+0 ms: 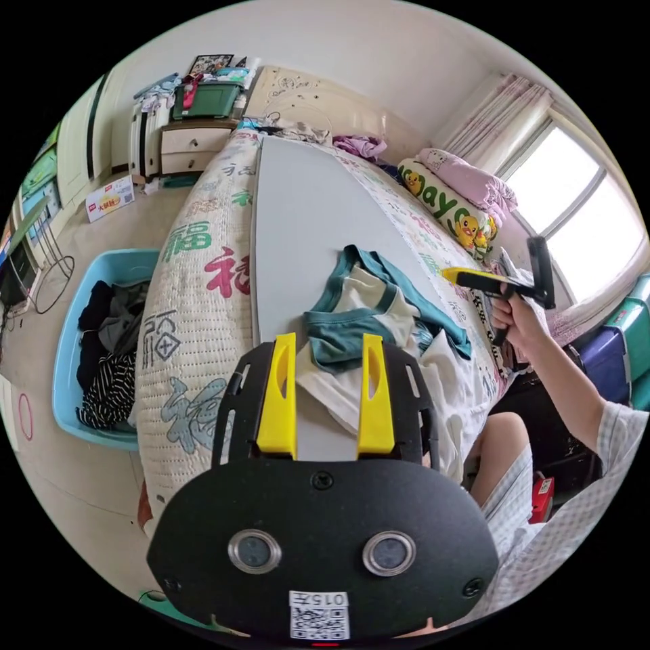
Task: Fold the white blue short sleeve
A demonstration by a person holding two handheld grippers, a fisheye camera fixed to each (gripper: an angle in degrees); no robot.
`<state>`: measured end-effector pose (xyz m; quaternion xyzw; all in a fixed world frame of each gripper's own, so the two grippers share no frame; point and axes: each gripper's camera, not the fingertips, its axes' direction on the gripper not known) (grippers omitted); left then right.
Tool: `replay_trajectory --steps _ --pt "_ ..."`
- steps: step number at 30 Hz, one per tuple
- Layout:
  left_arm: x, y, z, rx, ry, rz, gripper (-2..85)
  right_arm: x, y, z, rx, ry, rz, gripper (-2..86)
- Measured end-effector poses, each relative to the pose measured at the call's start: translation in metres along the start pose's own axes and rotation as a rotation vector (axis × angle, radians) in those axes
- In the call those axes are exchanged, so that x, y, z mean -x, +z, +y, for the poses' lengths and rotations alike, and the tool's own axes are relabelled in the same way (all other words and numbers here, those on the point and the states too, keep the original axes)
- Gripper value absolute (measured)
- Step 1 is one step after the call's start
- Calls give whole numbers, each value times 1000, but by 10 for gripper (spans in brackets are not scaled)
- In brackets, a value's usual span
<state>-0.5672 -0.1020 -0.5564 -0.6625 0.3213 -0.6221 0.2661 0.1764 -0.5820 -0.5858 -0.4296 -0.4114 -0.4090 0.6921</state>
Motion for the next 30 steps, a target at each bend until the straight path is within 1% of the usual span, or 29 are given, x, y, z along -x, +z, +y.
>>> replay_trajectory --steps 4,8,9,11,13,15,17,18,20,22,23,25,26,27,30 --pt "-5 15 -11 40 45 52 121 -11 55 -56 92 -69 85 129" --pt "-7 18 -13 52 42 94 76 -25 92 -78 190 -63 72 128" --pt "-7 17 -13 48 42 102 68 -28 100 -79 218 -63 73 119" --pt "-9 9 -12 38 39 124 18 -30 104 -78 225 -78 93 86" --pt "-10 1 -10 21 32 141 4 -25 105 -68 266 -128 68 20" --pt "-13 -8 -9 -4 35 155 -1 -16 101 -50 295 -201 44 5" --pt "-18 -25 -5 -44 32 153 -5 -8 89 -27 292 -240 76 -2" --pt "-20 -30 -4 -56 32 152 -5 -3 73 -9 252 -255 114 -4" --pt "-30 -60 4 -140 36 133 -7 2 36 20 169 -252 155 -5" --pt "-39 -88 11 -214 30 115 -8 4 -33 63 12 -225 170 -6" --pt "-46 -107 16 -260 18 113 -8 5 -53 76 -30 -212 176 -7" --pt "-60 -136 24 -314 6 140 -8 13 -131 129 -197 -196 226 -7" --pt "-72 -155 29 -357 4 159 -8 16 -150 143 -234 -196 241 -7" --pt "-79 -165 32 -380 6 162 -9 23 -185 171 -305 -190 260 -7" --pt "-124 -220 50 -527 43 167 -9 35 -269 247 -497 -144 238 -7"
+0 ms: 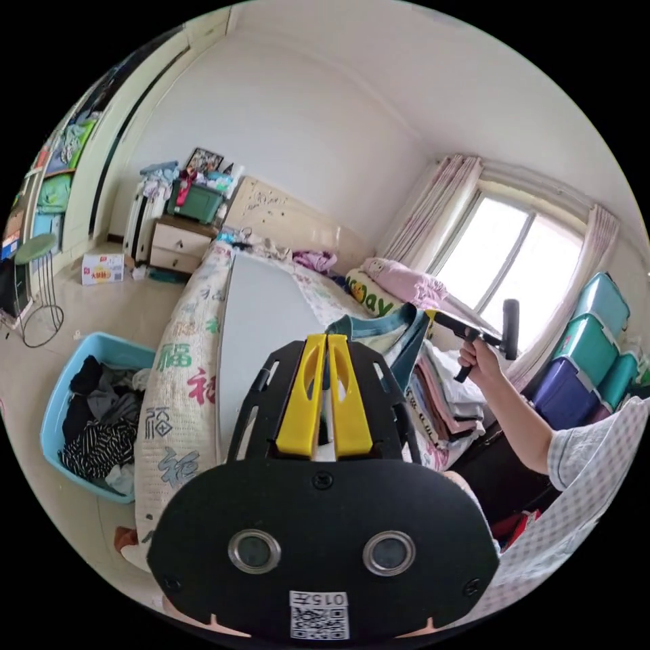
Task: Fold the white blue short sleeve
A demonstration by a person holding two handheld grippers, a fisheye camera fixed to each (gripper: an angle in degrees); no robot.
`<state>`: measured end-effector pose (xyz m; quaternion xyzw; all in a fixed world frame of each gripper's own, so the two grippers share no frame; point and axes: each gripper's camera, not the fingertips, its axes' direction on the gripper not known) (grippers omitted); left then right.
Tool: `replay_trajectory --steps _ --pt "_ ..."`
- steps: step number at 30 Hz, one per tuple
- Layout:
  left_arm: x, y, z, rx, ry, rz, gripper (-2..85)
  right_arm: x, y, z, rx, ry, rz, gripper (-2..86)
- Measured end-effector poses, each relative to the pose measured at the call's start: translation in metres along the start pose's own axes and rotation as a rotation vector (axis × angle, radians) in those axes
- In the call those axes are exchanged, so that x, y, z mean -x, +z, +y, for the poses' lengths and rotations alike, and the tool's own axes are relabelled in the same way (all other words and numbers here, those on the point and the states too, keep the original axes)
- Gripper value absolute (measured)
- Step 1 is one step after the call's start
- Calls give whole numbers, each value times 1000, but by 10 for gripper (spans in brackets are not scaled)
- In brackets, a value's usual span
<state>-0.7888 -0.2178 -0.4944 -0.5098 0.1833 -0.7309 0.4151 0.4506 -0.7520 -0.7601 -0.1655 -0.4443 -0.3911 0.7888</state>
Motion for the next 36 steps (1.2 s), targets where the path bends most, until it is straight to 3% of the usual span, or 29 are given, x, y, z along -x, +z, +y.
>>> replay_trajectory --steps 7,14,19,24,29,36 --pt "-134 -134 -25 -447 65 84 -9 12 -233 81 -414 86 -50 -7" --pt "-255 -244 -19 -821 196 144 -9 51 -393 150 -738 53 -55 -7" --pt "-323 -282 6 -983 408 -29 -9 82 -464 186 -888 16 37 -7" --pt "-338 -275 15 -1024 472 -102 -9 96 -465 189 -952 4 136 -7" --pt "-298 -214 -7 -907 406 -117 -9 76 -407 155 -875 46 149 -7" --pt "-218 -61 -45 -705 341 -259 -7 26 -214 56 -610 90 343 -5"
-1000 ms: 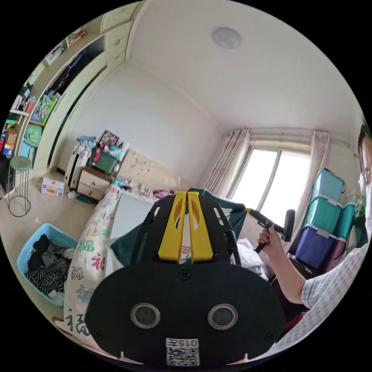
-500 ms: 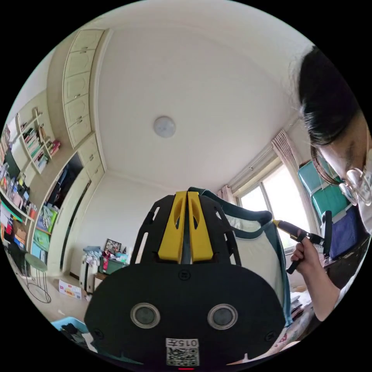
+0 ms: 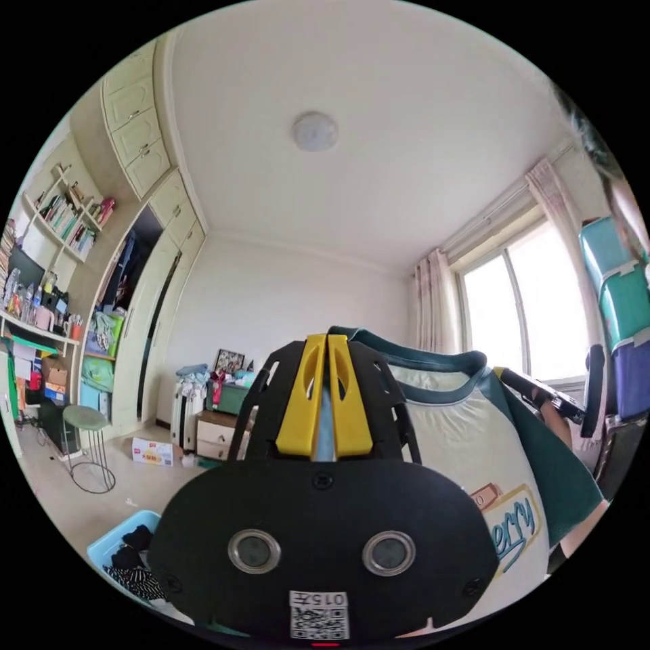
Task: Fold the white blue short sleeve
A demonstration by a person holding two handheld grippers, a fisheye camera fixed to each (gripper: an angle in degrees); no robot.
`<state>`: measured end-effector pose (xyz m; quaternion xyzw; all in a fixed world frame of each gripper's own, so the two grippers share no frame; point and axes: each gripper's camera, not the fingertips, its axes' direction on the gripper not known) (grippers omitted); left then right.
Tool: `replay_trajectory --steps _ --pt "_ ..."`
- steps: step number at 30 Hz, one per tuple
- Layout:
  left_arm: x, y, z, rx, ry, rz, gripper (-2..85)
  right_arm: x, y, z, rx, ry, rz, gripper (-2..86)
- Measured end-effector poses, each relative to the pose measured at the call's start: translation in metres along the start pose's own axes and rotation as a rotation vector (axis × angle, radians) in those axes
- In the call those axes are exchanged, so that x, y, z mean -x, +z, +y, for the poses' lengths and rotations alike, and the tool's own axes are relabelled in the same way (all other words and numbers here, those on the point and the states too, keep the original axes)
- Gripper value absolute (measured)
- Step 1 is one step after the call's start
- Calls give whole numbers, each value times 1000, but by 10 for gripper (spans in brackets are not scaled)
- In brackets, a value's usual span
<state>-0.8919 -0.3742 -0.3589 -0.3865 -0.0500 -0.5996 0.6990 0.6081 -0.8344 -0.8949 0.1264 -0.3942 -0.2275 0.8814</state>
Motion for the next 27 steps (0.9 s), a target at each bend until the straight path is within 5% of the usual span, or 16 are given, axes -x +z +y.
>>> replay_trajectory --steps 6,9,12,20,27 --pt "50 206 141 426 -10 -99 17 -6 301 42 528 -18 -84 10" --pt "69 248 197 652 -35 7 50 -17 390 72 745 34 -163 48" --pt "69 207 237 589 27 134 57 0 398 101 800 -93 -347 63" --pt "59 169 389 1138 277 278 96 85 406 215 1136 -343 -560 122" --pt "56 214 459 1378 245 356 97 137 485 212 1275 -336 -532 104"
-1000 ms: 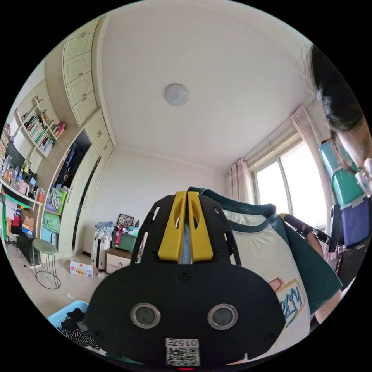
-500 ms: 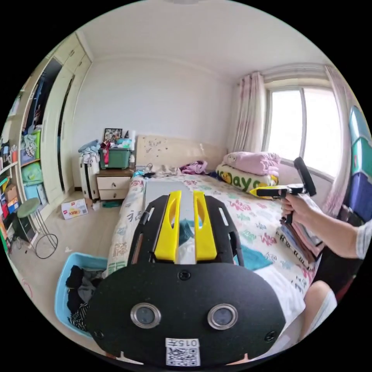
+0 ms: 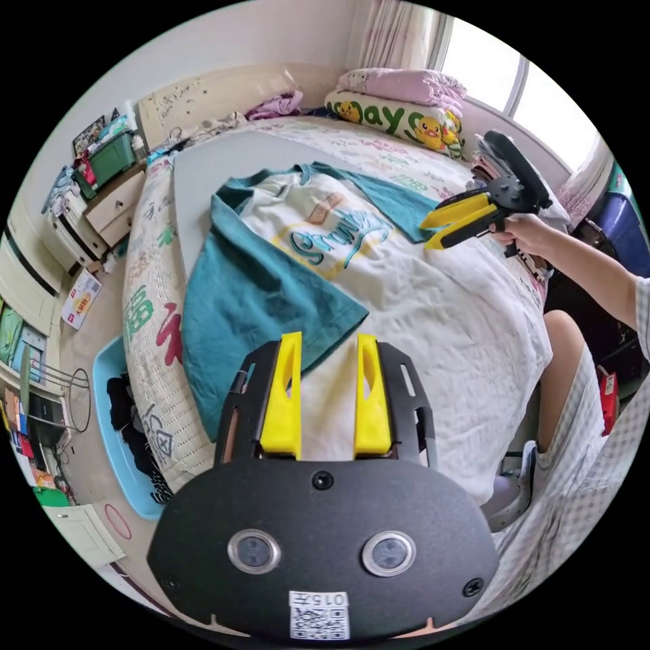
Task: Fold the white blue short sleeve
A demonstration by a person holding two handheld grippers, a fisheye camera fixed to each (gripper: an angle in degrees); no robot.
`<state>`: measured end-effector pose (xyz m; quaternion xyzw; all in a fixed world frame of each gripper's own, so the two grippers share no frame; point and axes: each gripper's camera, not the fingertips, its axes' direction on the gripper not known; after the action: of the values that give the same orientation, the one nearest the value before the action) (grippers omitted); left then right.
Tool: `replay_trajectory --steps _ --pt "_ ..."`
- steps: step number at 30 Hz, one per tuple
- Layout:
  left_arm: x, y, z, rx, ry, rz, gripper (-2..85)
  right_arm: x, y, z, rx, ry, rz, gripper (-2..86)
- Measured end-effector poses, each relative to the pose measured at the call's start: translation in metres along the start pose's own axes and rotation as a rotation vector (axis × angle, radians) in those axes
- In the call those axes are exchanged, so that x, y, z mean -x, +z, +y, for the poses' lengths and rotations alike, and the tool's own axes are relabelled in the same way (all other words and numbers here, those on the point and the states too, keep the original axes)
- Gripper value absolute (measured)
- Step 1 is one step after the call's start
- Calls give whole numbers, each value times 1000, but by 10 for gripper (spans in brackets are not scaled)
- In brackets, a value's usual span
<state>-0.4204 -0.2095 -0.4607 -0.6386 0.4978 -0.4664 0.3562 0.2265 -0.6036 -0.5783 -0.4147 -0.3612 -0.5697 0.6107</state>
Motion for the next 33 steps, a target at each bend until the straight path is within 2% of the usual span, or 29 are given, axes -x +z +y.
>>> replay_trajectory --steps 5,7,9,12,14,16,18,21,25,28,33 --pt "19 10 -17 -5 15 -9 15 -2 -17 -42 22 31 -19 23" --pt "39 -2 -19 -36 -18 -49 3 -6 -39 -57 32 74 42 9" --pt "78 -28 -17 -118 -118 -77 -2 -26 -75 -63 -28 137 99 5" --pt "167 -76 -5 -238 -382 -209 -4 -100 -141 -60 -143 403 241 4" --pt "230 -86 6 -159 -541 -366 -1 -142 -157 -56 -84 530 383 5" --pt "264 -82 17 -56 -641 -372 2 -178 -142 -44 150 677 524 12" --pt "271 -93 29 -83 -666 -410 5 -177 -145 -36 122 724 508 20" --pt "260 -105 28 -144 -580 -423 5 -147 -150 -49 -70 641 348 22" --pt "235 -82 -30 -142 -377 -322 -2 -93 -126 -130 -158 471 223 7" --pt "229 -51 -82 -139 -309 -175 -6 -55 -95 -201 -173 352 109 -1" --pt "240 3 -135 -59 -355 -77 -7 -32 -26 -270 -34 279 176 -6"
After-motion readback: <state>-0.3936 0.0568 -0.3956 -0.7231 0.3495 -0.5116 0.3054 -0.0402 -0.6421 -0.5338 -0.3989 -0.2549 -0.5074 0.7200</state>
